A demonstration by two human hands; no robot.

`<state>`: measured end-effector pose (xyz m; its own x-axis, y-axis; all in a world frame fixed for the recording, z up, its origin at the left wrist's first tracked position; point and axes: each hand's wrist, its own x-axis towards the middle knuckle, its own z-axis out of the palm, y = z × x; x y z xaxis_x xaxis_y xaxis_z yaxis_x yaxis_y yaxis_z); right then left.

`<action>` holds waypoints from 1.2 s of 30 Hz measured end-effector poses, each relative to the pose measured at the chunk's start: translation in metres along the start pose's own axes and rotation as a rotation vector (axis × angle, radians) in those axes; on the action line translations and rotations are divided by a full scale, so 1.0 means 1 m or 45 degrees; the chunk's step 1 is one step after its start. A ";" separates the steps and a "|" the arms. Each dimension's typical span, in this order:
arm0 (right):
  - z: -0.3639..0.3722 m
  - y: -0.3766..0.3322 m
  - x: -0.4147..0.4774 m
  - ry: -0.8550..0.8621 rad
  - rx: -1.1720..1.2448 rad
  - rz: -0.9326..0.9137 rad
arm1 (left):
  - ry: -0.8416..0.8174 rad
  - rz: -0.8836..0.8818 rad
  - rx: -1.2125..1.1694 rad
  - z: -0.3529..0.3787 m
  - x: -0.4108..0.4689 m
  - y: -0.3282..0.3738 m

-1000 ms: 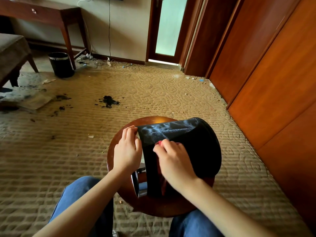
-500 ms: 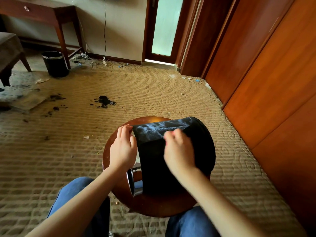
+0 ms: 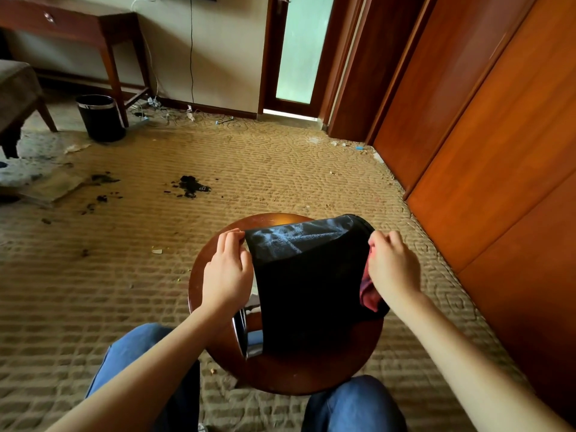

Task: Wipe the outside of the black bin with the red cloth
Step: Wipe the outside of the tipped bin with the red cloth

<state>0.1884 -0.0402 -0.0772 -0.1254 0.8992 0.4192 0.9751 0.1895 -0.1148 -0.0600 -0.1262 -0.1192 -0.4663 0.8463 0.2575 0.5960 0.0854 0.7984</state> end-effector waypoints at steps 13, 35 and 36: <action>0.006 -0.140 -0.064 0.099 0.507 -0.554 | 0.022 -0.013 -0.091 -0.002 0.002 -0.001; 0.018 -0.151 -0.065 0.143 0.564 -0.719 | -0.011 -0.059 -0.194 0.004 0.022 -0.010; 0.019 -0.147 -0.069 0.144 0.570 -0.747 | -0.010 -0.069 -0.188 0.005 0.025 -0.008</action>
<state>0.0499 -0.1228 -0.1063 -0.5592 0.5596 0.6117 0.5829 0.7900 -0.1898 -0.0733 -0.1037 -0.1221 -0.4901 0.8465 0.2080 0.4671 0.0535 0.8826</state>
